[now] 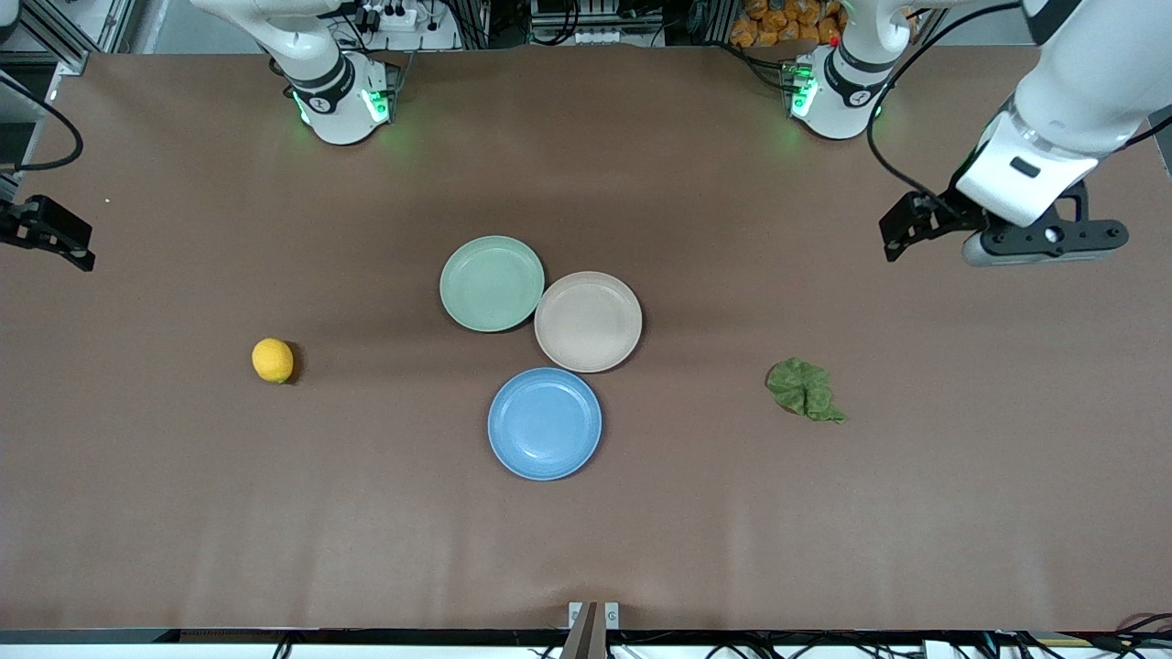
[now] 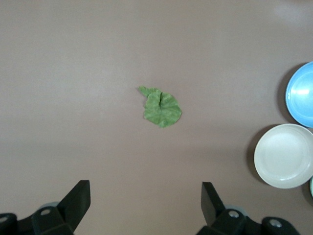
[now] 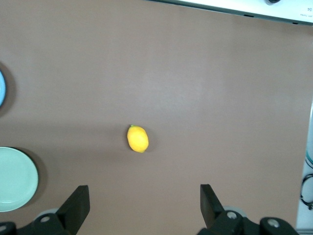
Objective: Pick lemon and lettuce from blue and beige plates
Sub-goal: 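Open and withdraw the right gripper while the left gripper withdraws upward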
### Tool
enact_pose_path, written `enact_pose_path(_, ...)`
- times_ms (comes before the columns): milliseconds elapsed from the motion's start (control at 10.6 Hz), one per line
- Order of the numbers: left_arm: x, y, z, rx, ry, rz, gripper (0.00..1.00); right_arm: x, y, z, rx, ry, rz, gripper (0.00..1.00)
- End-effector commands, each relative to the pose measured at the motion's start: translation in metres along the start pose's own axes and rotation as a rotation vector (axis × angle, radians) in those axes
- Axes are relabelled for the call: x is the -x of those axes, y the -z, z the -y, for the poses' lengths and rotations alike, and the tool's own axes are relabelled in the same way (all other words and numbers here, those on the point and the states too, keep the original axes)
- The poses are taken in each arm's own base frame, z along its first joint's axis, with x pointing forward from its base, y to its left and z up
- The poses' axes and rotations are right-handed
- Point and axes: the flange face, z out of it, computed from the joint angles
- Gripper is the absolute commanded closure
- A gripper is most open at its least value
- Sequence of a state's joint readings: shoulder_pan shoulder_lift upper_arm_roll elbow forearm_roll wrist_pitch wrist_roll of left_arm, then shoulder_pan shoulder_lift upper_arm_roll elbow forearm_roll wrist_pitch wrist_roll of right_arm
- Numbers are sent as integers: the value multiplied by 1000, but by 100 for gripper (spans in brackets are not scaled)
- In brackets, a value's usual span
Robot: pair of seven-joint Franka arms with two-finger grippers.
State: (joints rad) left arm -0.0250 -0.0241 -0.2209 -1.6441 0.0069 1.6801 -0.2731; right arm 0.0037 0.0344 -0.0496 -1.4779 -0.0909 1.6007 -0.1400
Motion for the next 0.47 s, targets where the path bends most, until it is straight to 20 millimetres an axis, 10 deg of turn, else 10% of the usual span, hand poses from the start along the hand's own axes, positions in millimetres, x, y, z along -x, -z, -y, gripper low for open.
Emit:
enact_pose_path(0, 4, 16, 2, 12, -69, 16, 0, 10, 8, -8, -28, -48, -9, 0)
enact_pose_path(377, 9, 24, 5, -5, -125, 39, 0, 10, 8, -3, -31, -41, -4, 0)
